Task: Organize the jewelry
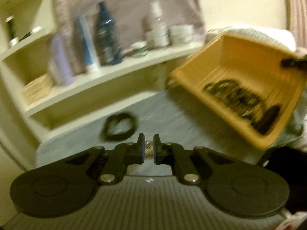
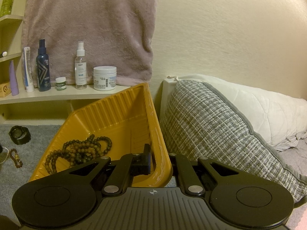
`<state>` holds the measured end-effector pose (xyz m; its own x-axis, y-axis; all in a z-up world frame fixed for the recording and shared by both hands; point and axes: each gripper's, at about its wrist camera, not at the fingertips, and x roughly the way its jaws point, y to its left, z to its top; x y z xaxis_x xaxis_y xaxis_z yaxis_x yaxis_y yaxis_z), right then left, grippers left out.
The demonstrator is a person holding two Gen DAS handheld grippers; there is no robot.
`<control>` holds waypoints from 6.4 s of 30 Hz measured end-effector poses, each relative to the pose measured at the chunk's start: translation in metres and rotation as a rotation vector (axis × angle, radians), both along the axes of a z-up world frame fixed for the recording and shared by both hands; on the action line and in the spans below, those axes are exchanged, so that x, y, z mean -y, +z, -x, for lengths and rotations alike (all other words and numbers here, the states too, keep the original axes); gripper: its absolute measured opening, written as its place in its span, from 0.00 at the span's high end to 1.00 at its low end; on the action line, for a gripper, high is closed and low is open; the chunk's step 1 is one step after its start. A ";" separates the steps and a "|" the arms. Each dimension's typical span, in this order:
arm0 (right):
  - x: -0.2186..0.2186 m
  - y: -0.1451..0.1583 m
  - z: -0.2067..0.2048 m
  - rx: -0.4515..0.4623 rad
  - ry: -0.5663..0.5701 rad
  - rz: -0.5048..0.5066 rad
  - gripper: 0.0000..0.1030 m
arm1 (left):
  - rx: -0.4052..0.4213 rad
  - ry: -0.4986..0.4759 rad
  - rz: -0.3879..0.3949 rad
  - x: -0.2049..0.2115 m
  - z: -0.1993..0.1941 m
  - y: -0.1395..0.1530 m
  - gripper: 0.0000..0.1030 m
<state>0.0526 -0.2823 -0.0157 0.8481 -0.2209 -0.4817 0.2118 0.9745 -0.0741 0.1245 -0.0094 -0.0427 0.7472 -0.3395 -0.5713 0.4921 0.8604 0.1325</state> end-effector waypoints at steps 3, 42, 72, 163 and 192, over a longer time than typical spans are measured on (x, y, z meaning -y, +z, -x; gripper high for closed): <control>0.000 0.000 0.000 0.000 0.001 0.000 0.94 | -0.013 -0.078 0.064 0.028 0.002 0.007 0.93; -0.002 0.000 0.002 0.002 -0.005 -0.004 0.94 | -0.003 0.206 -0.047 -0.042 -0.007 -0.024 0.72; -0.001 0.001 0.000 -0.004 -0.006 0.002 0.94 | -0.003 0.136 -0.127 -0.045 -0.029 -0.031 0.92; -0.001 -0.001 0.000 -0.007 -0.012 -0.006 0.94 | -0.153 0.172 0.046 0.004 -0.051 -0.045 0.69; 0.000 -0.002 0.001 -0.005 -0.013 -0.006 0.94 | -0.040 0.090 0.063 0.014 -0.028 0.000 0.91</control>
